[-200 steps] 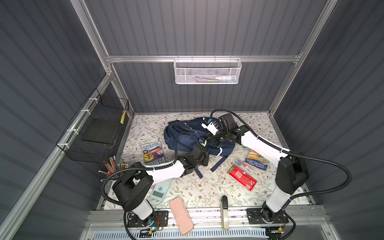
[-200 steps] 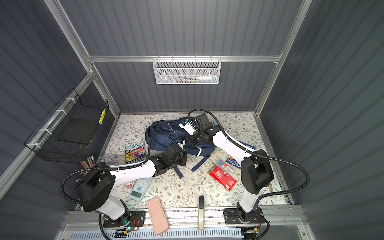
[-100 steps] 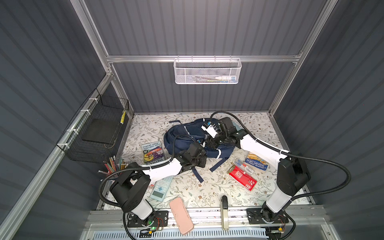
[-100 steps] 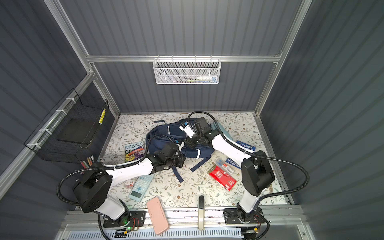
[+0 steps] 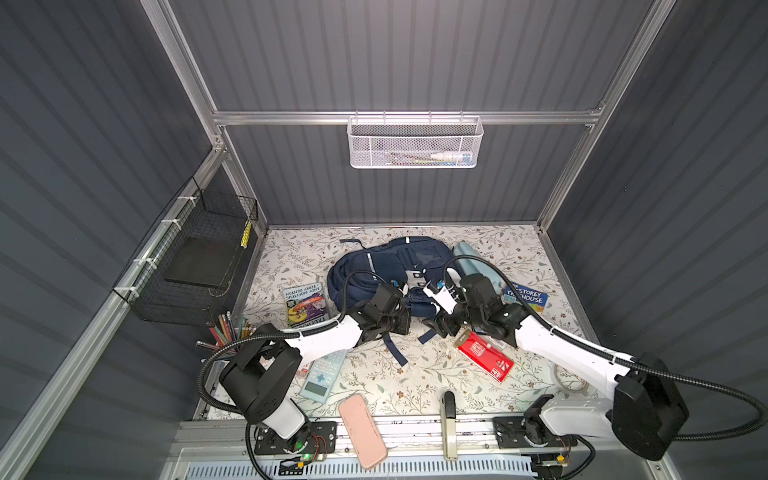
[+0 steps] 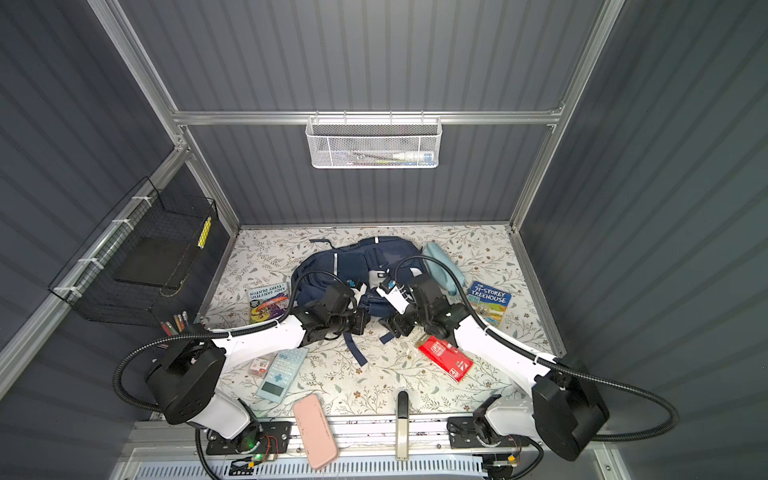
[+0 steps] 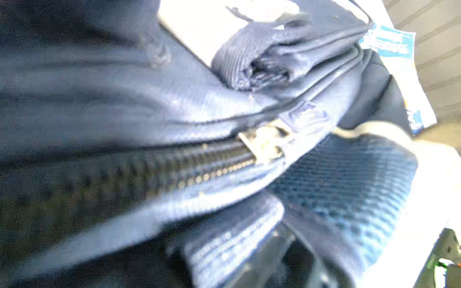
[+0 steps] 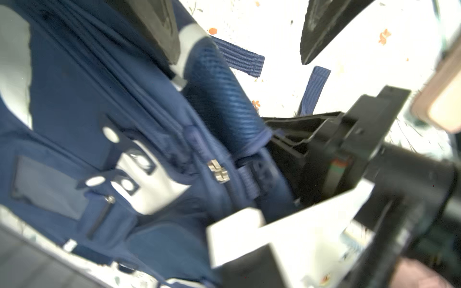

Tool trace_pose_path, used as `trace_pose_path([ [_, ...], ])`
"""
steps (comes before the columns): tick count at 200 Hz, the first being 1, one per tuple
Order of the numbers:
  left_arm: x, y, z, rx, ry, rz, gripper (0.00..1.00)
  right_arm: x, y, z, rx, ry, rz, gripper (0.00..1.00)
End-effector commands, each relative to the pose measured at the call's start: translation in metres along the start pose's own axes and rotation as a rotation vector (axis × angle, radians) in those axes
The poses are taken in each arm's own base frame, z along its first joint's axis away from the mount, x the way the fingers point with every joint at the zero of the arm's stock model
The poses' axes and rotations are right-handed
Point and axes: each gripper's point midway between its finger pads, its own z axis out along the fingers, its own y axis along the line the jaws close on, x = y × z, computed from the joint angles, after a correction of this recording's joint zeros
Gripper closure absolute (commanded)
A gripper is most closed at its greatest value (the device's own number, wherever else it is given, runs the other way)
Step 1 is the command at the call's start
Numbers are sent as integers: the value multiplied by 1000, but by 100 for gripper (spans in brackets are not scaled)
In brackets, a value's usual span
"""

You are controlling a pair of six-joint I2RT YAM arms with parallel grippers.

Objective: Pack the student bag

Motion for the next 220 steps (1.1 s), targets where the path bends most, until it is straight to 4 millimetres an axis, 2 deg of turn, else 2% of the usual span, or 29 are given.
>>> trace_pose_path([
  [1,-21,-18,-12,75,-60,14,100,-11,-9,8,104,-27,-156,24],
  [14,-21,-20,-13,80,-56,15,100,-9,-14,17,133,-3,-180,30],
  [24,-21,-20,-15,79,-53,16,100,-4,-12,25,117,20,-200,38],
  [31,-21,-19,-16,72,-51,17,100,0,-13,28,125,33,-209,50],
  [48,-18,-17,-19,62,-36,25,100,7,-24,30,182,37,-219,86],
  [61,-15,-17,-22,66,-26,27,100,9,-32,28,222,26,-224,100],
  [83,-9,-19,-24,94,-1,26,100,8,-38,22,238,23,-214,100],
  [101,-4,-13,-25,67,27,38,100,13,-38,21,238,48,-224,100],
  [111,-1,-9,-25,57,35,35,94,15,-39,20,243,59,-222,100],
  [125,2,-4,-23,55,58,35,93,15,-35,17,229,41,-219,100],
  [135,4,-2,-21,51,67,39,94,14,-30,16,207,21,-212,100],
  [144,6,-1,-20,45,74,43,100,15,-26,17,193,18,-217,100],
  [159,6,1,-22,37,73,42,100,21,-29,18,207,46,-216,100],
  [166,6,1,-24,38,67,40,90,23,-31,18,217,56,-218,100],
  [177,7,1,-26,36,63,43,94,24,-32,19,217,60,-219,100],
  [191,8,5,-25,18,69,49,94,21,-29,20,204,47,-210,100],
  [200,9,5,-22,25,79,53,89,18,-27,20,193,35,-204,100],
  [209,10,4,-19,35,93,55,80,15,-25,21,184,25,-201,100],
  [220,13,2,-15,45,102,54,81,14,-23,22,176,22,-199,100],
])
